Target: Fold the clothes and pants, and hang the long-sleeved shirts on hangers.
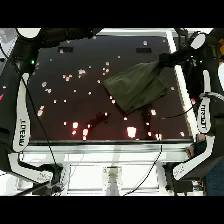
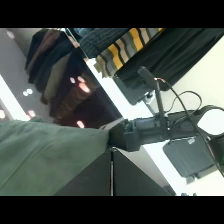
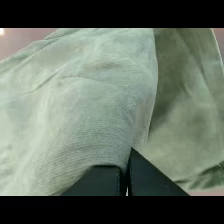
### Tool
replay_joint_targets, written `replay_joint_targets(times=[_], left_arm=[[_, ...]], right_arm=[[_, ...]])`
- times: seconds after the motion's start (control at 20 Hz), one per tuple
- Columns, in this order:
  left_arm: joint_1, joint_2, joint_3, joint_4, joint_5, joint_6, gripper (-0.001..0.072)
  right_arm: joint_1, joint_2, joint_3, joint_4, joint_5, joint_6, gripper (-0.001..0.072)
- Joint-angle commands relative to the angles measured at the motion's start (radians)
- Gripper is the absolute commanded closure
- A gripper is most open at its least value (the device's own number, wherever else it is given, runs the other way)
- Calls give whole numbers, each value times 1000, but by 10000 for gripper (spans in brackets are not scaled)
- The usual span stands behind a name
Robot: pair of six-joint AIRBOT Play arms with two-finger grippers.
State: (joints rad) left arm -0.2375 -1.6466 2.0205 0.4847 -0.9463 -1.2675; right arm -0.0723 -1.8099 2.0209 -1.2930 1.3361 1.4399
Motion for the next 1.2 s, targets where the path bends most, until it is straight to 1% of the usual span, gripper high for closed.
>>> replay_joint_targets(times=[0.0,0.15,0.2,0.3,0.35,0.45,0.5,0.55,0.6,0.65,0.7,0.75,0.8,0.85,0.9,1.0,1.15], left_arm=[[0,0,0,0,-19,0,664],[0,0,0,0,-20,0,664],[0,0,0,0,-20,0,663],[0,0,0,0,-20,0,664],[0,0,0,0,-20,0,664],[0,0,0,0,-19,0,663],[0,-1,0,0,-19,0,664],[0,-1,-1,0,-19,0,664],[0,-1,-1,0,-19,0,664],[0,-1,-1,0,-19,0,664],[0,-1,-1,0,-19,0,664],[0,-1,-1,0,-19,0,664],[0,-1,-1,0,-19,0,664],[0,-1,-1,0,-19,0,664],[0,-1,-1,0,-20,0,664],[0,-1,-1,0,-21,0,664],[0,-1,-1,0,-28,0,664]], right_arm=[[-52,8,-45,-85,51,43,698],[-106,-35,-113,-151,130,159,694],[-122,-53,-130,-152,151,174,643],[-151,-72,-132,-156,173,224,360],[-166,-70,-126,-154,171,246,361],[-193,-70,-61,-151,175,251,364],[-203,-70,-10,-137,178,250,378],[-212,-69,35,-87,168,250,529],[-217,-66,69,-3,149,238,685],[-220,-61,77,93,132,206,696],[-220,-60,67,232,125,154,696],[-219,-61,44,362,126,111,697],[-213,-61,8,457,128,80,697],[-205,-64,-23,475,135,76,697],[-196,-71,-48,462,149,72,698],[-183,-104,-65,458,215,43,698],[-183,-158,-69,423,280,51,697]])
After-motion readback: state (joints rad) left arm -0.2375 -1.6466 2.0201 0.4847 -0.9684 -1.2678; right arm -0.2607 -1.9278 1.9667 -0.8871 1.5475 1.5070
